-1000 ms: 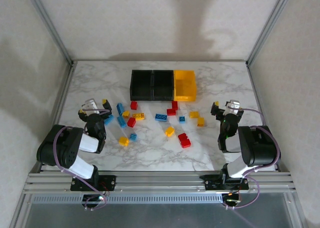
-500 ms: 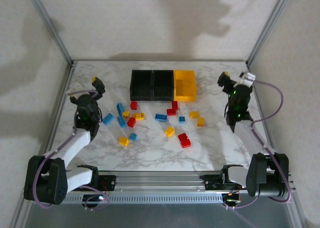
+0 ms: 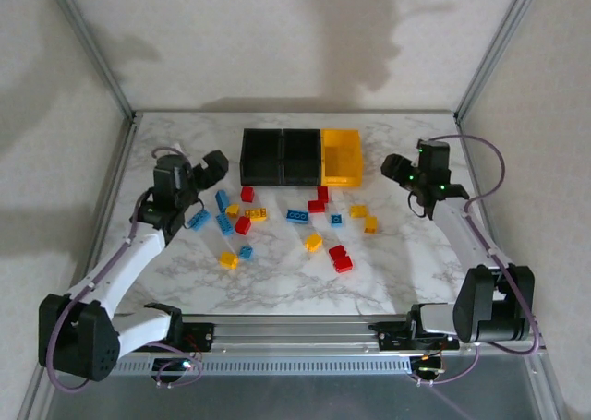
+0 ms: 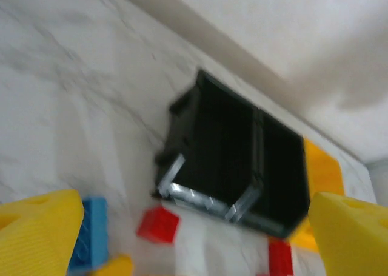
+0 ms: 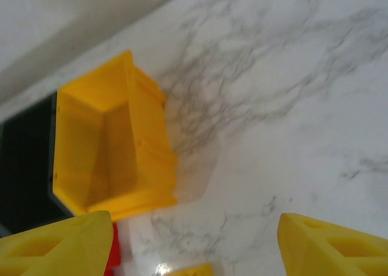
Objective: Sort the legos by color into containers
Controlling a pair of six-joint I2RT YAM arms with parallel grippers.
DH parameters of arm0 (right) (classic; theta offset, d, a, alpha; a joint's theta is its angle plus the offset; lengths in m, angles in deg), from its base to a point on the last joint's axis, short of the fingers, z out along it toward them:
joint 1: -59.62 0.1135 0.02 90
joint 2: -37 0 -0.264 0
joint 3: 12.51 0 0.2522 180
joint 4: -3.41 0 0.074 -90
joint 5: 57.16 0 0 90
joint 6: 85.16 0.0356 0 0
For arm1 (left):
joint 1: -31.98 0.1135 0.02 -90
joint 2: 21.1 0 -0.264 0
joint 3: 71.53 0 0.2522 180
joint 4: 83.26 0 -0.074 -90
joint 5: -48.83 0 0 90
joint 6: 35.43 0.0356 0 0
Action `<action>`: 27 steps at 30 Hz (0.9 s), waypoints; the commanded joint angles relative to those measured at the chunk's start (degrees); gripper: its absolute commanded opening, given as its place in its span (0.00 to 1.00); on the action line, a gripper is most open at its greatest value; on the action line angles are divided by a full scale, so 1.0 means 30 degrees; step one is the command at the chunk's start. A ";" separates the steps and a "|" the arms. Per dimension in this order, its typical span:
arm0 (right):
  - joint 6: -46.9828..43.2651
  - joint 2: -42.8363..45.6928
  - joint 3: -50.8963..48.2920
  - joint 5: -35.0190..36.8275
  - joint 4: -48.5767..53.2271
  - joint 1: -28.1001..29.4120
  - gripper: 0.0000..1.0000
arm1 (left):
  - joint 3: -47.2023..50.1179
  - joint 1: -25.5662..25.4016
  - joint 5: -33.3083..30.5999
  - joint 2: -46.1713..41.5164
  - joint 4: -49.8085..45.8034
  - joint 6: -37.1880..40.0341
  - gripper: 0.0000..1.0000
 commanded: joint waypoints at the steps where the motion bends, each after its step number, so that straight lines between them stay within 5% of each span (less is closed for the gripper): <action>1: -0.0717 -0.1264 0.0967 0.0475 0.3538 0.1102 0.71 | 0.1031 -0.1408 0.2273 -0.1134 -0.1436 -0.1514 0.92; 11: -0.1852 -0.5741 0.2464 0.1968 0.4831 0.4080 0.70 | 0.2062 -0.5582 0.2388 -0.1292 -0.1805 -0.1952 0.89; 21: -0.2541 -0.8775 0.3894 0.3062 0.5464 0.5279 0.72 | 0.2173 -0.6572 0.1780 -0.0645 -0.1305 -0.2483 0.89; 27: -0.2586 -0.9649 0.4052 0.2744 0.5457 0.5443 0.65 | 0.1861 -0.6690 0.1540 -0.0234 -0.1454 -0.2512 0.89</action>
